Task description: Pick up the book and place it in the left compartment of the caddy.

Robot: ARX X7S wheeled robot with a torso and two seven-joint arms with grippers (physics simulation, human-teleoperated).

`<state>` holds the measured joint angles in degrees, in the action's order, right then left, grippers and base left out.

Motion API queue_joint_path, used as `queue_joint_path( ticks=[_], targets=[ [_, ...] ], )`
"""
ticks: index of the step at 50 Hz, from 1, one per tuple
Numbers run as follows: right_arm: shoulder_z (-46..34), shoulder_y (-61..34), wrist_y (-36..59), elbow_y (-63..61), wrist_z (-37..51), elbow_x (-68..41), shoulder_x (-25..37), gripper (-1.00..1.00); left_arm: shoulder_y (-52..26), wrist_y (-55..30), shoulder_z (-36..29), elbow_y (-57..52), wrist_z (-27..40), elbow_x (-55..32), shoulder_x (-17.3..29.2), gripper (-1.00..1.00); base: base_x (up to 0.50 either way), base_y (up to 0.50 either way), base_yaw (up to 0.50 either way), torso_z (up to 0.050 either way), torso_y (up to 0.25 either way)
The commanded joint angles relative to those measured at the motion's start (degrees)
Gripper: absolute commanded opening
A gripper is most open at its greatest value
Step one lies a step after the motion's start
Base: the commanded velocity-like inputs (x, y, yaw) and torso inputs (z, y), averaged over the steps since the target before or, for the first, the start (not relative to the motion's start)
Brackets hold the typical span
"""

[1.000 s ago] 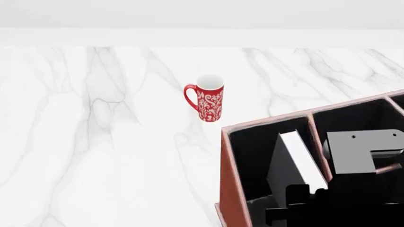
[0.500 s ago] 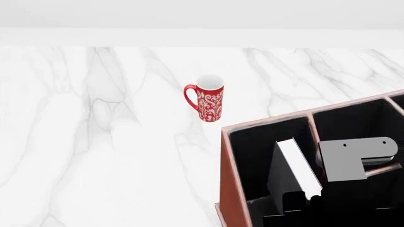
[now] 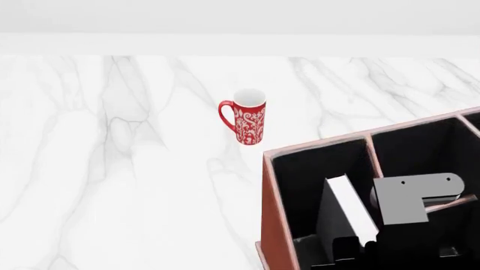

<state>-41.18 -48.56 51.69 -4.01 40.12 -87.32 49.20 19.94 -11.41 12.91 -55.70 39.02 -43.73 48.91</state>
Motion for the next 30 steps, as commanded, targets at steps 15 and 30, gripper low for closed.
queue_joint_path(
  ticks=[15, 30],
  targets=[
    [0.6, -0.4, -0.3, 0.5, -2.2, 4.3, -0.6, -1.0, 0.3, 0.3, 0.1, -0.2, 0.5, -0.3, 0.5, 1.0, 0.0, 0.0, 0.0, 0.0, 0.001],
    [-0.4, 0.4, -1.0, 1.0, -3.4, 5.9, -1.3, -1.0, 1.3, 0.9, 0.7, -0.8, 0.7, -0.3, 0.9, 1.0, 0.0, 0.0, 0.0, 0.001, 0.001]
  ],
)
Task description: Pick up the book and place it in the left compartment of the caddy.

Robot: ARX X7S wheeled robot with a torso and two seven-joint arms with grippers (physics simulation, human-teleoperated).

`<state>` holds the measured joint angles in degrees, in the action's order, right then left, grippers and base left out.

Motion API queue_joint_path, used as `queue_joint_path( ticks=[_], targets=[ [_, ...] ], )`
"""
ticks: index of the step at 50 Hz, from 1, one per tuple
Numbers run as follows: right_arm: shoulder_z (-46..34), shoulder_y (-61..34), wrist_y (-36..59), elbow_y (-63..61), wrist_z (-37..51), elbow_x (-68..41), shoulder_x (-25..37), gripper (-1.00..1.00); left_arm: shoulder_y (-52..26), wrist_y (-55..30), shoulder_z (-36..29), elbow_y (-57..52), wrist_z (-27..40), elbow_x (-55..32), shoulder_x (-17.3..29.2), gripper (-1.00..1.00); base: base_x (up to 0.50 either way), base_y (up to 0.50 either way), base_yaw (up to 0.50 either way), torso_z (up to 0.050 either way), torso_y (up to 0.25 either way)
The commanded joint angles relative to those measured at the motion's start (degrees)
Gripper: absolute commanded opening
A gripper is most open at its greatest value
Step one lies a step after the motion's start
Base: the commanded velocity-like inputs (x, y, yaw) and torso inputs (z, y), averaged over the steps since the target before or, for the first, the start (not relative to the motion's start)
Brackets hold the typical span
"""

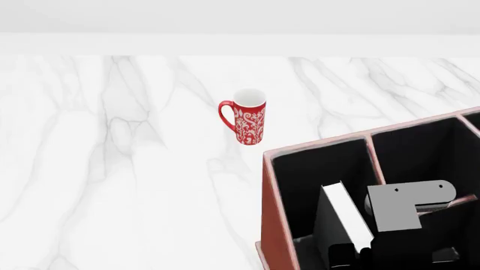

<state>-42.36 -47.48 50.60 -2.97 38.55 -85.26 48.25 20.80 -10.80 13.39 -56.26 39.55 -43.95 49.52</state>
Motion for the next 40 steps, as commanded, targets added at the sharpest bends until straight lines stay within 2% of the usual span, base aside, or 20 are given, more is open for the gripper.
queue_joint_path(
  ticks=[1, 40],
  targets=[
    [0.8, -0.7, 0.1, 0.0, -1.8, 3.7, -0.3, -1.0, 0.4, 0.3, 0.3, -0.2, 0.2, -0.2, 0.3, 1.0, 0.0, 0.0, 0.0, 0.0, 0.01],
    [0.0, 0.0, -1.2, 2.7, -3.5, 5.4, -1.6, -1.0, 0.7, 1.2, 0.0, -0.2, 0.6, -0.1, 1.1, 1.0, 0.0, 0.0, 0.0, 0.0, 0.001]
  ],
)
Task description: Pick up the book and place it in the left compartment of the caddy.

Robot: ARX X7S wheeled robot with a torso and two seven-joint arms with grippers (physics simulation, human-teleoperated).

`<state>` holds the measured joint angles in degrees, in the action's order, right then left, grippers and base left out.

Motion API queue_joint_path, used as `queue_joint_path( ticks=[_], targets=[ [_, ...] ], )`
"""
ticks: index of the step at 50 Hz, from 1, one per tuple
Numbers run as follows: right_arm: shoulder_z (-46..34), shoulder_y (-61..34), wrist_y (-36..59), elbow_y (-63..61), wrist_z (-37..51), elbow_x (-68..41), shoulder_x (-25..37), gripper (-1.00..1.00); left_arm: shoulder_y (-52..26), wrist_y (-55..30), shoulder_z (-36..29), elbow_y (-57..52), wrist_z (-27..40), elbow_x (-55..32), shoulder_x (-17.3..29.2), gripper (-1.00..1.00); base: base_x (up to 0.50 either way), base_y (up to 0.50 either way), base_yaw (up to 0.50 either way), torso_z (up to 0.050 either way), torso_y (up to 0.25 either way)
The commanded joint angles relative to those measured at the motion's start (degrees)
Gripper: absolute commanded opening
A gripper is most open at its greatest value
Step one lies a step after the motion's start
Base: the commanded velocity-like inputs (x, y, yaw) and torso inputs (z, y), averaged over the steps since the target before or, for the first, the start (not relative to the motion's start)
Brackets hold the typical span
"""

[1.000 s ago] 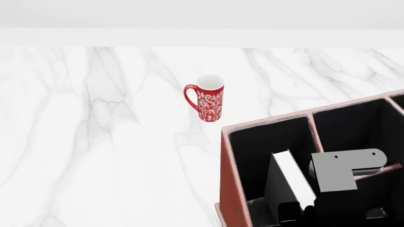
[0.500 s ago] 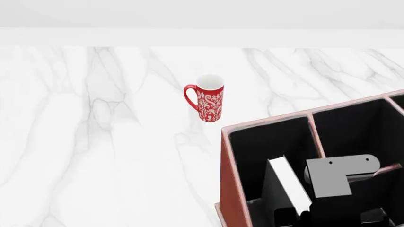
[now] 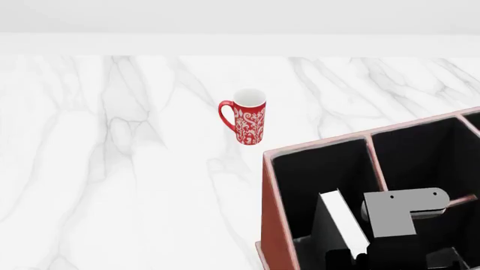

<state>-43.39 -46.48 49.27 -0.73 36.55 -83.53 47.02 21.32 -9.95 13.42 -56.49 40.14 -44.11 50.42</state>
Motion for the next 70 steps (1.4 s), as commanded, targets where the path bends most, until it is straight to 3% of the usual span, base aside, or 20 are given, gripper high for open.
queue_joint_path(
  ticks=[1, 11, 12, 27, 70],
  targets=[
    [0.8, -1.0, 0.2, 0.7, -1.8, 3.8, -0.5, -1.0, 0.3, 0.4, 0.0, -0.1, 0.0, 0.2, 0.2, 1.0, 0.0, 0.0, 0.0, 0.0, 0.0],
    [-0.3, -1.6, 0.8, 0.9, -2.0, 5.4, -0.7, -1.0, 0.6, 0.8, 0.0, 0.0, 0.0, 0.2, 0.3, 1.0, 0.0, 0.0, 0.0, 0.0, 0.001],
    [0.4, -1.3, 0.2, 0.9, -2.0, 4.6, -0.7, 1.0, 0.6, 0.8, 0.1, 0.0, 0.0, 0.1, 0.3, 1.0, 0.0, 0.0, 0.0, 0.0, 0.0],
    [0.5, -1.2, -0.1, 0.1, -1.9, 4.6, -0.4, 1.0, 1.0, 1.3, 0.2, -0.1, 0.2, 0.2, 0.5, 1.0, 0.0, 0.0, 0.0, 0.0, 0.0],
    [7.9, -3.6, -1.8, -20.2, 9.3, -2.6, 6.2, 1.0, 1.9, 2.3, 0.2, -0.5, 0.9, 0.3, 1.2, 1.0, 0.0, 0.0, 0.0, 0.0, 0.0]
  ],
)
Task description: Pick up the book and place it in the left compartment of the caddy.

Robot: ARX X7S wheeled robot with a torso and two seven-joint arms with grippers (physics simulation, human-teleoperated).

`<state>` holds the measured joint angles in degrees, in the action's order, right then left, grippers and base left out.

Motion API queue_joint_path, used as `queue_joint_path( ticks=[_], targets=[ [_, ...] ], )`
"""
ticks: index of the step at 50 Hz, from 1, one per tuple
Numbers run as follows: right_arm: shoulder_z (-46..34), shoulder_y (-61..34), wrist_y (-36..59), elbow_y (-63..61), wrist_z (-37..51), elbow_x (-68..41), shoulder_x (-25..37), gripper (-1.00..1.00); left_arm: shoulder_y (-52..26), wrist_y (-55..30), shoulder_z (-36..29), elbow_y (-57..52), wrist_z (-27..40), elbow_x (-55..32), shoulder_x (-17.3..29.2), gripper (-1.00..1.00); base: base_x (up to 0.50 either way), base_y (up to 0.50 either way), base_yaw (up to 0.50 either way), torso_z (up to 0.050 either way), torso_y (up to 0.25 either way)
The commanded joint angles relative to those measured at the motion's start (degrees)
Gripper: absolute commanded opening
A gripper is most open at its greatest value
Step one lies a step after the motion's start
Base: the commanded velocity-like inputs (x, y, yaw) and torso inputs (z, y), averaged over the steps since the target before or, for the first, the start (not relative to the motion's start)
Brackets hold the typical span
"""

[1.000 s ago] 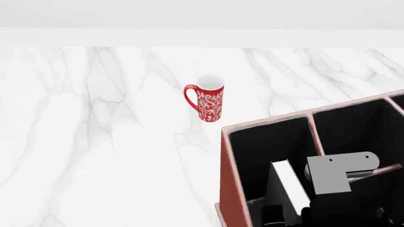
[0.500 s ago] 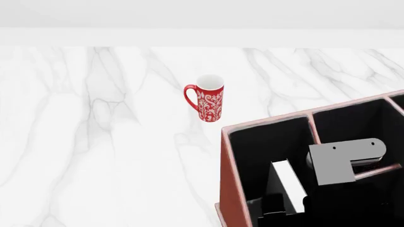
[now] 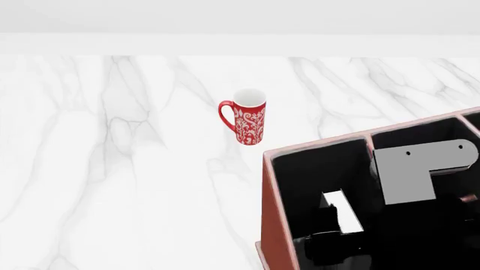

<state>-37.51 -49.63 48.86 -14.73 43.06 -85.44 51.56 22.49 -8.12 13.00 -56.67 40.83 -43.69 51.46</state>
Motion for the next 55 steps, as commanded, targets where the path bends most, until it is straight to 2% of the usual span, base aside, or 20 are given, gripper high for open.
queue_joint_path(
  ticks=[1, 31, 55],
  targets=[
    [2.1, -0.4, -1.4, -6.3, 2.8, -0.7, 1.7, 1.0, 0.7, 0.5, 0.6, -0.3, 0.2, -0.1, 0.2, 1.0, 0.0, 0.0, 0.0, 0.0, 0.0],
    [9.1, 0.6, -7.3, -29.1, 14.1, -8.6, 7.8, 1.0, 2.1, 1.8, 1.0, -1.1, 0.6, 0.0, 0.9, 1.0, 0.0, 0.0, 0.0, 0.0, 0.0],
    [13.7, 6.8, -13.4, -39.6, 19.8, -3.2, 11.7, 1.0, 3.0, 3.2, 1.7, -0.9, 1.5, -0.5, 1.5, 1.0, 0.0, 0.0, 0.0, 0.0, 0.0]
  ],
)
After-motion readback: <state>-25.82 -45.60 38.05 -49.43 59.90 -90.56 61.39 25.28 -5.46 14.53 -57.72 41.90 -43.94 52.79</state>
